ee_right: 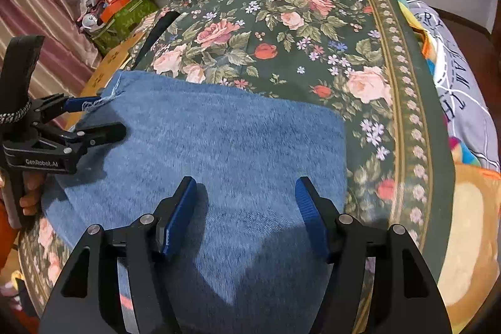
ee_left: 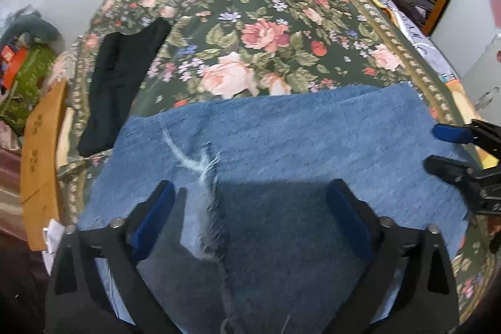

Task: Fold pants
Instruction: 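Withdraw both open tools from the folded jeans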

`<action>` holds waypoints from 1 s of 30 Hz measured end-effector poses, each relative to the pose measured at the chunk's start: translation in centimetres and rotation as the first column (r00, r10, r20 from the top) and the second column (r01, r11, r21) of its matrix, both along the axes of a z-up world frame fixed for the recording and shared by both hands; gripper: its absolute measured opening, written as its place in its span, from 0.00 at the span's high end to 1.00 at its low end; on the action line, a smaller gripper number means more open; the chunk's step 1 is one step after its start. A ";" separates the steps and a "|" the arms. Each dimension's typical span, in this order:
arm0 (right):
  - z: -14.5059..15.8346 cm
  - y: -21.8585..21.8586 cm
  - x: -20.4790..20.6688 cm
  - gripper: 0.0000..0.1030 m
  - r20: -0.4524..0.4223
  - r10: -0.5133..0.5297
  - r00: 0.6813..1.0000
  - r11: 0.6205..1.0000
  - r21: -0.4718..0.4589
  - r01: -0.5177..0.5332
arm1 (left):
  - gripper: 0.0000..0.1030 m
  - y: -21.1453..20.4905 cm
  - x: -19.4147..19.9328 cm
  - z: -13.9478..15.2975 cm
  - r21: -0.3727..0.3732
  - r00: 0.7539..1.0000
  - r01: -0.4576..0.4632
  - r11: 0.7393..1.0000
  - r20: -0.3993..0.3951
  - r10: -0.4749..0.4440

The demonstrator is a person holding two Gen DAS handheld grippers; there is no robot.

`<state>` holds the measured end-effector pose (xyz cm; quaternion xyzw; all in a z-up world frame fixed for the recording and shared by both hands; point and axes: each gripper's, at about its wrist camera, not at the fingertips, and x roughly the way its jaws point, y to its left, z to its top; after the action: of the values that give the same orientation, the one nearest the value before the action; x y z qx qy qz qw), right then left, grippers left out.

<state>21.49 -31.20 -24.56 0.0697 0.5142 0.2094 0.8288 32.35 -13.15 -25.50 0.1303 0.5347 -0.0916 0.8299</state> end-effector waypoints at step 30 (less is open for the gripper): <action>9.1 4.3 -4.6 0.35 0.237 -0.053 0.970 0.993 -0.087 0.076 | 0.01 13.2 -10.7 9.7 -0.058 0.907 -0.194 0.979 0.370 0.201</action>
<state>16.85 -26.93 -15.42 0.0215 0.4200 0.1642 0.8923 21.63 0.07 -15.81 0.0825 0.3762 0.0140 0.9228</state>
